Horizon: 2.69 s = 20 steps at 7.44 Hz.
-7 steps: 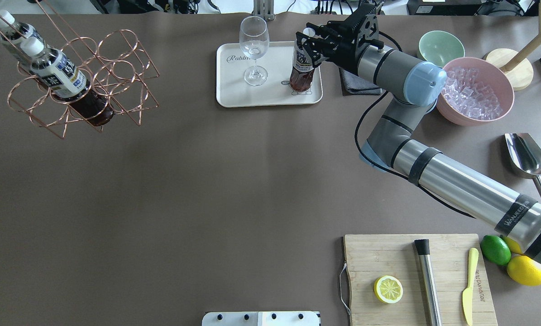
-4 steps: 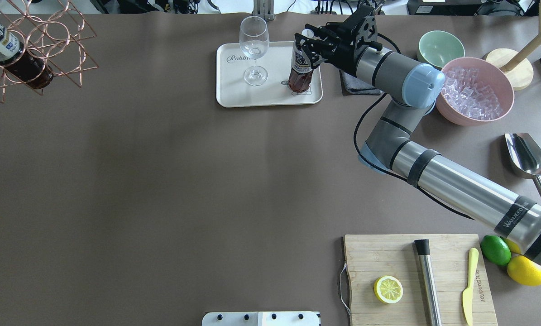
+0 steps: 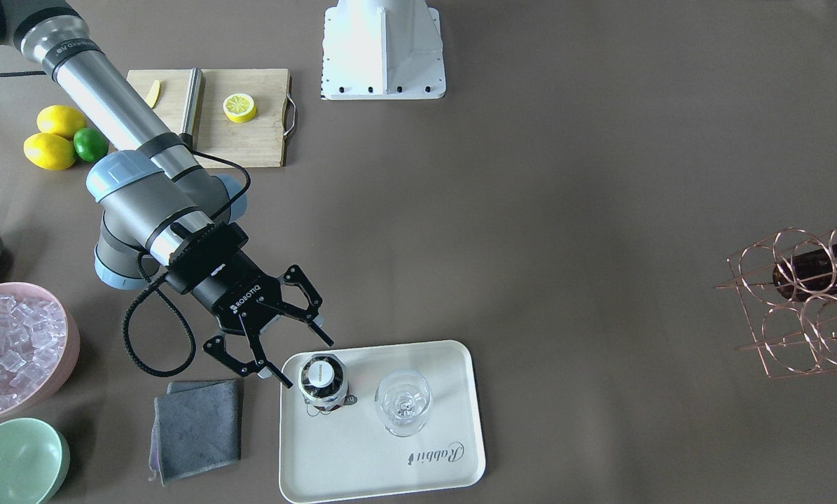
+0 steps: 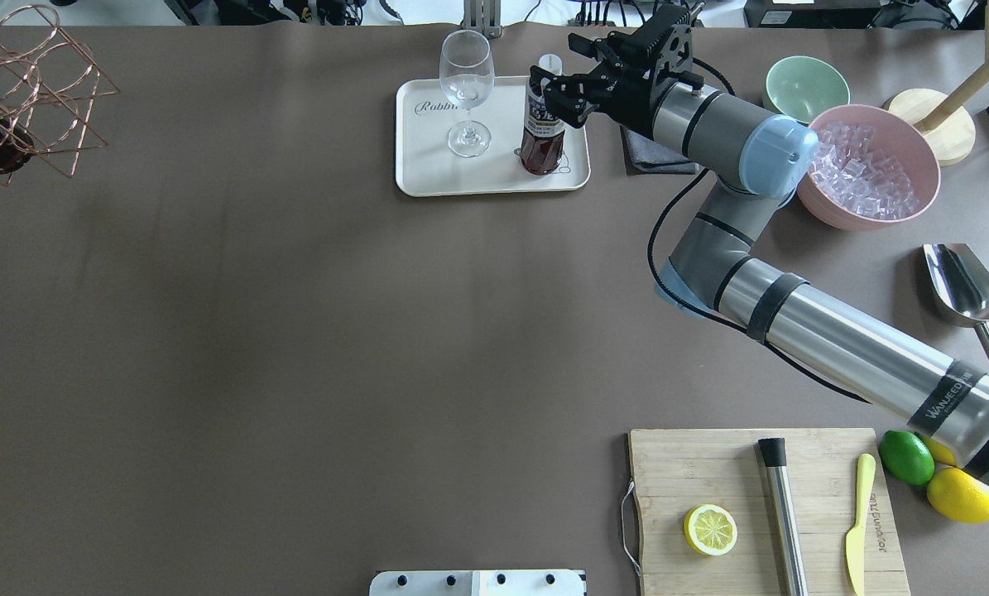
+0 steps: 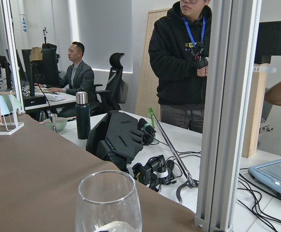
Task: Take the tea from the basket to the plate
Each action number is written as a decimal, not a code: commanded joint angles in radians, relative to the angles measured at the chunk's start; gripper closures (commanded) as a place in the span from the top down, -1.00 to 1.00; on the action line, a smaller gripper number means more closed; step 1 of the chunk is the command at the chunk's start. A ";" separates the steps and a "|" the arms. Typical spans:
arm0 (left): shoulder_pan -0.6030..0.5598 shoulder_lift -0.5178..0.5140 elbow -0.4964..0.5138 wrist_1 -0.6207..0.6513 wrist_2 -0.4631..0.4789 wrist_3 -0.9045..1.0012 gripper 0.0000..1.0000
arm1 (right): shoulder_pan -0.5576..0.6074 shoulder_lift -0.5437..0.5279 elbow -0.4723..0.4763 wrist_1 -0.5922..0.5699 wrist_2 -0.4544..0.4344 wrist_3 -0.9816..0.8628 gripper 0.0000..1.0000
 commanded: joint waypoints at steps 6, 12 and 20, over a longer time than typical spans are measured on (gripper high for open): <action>-0.033 0.071 0.257 -0.280 0.002 0.221 -1.00 | 0.113 -0.013 0.046 -0.135 0.292 0.007 1.00; 0.016 -0.041 0.452 -0.415 0.011 0.187 -1.00 | 0.262 -0.084 0.115 -0.768 0.603 -0.067 1.00; 0.039 -0.034 0.452 -0.469 0.011 -0.011 0.95 | 0.570 -0.458 0.495 -1.746 0.821 -0.438 1.00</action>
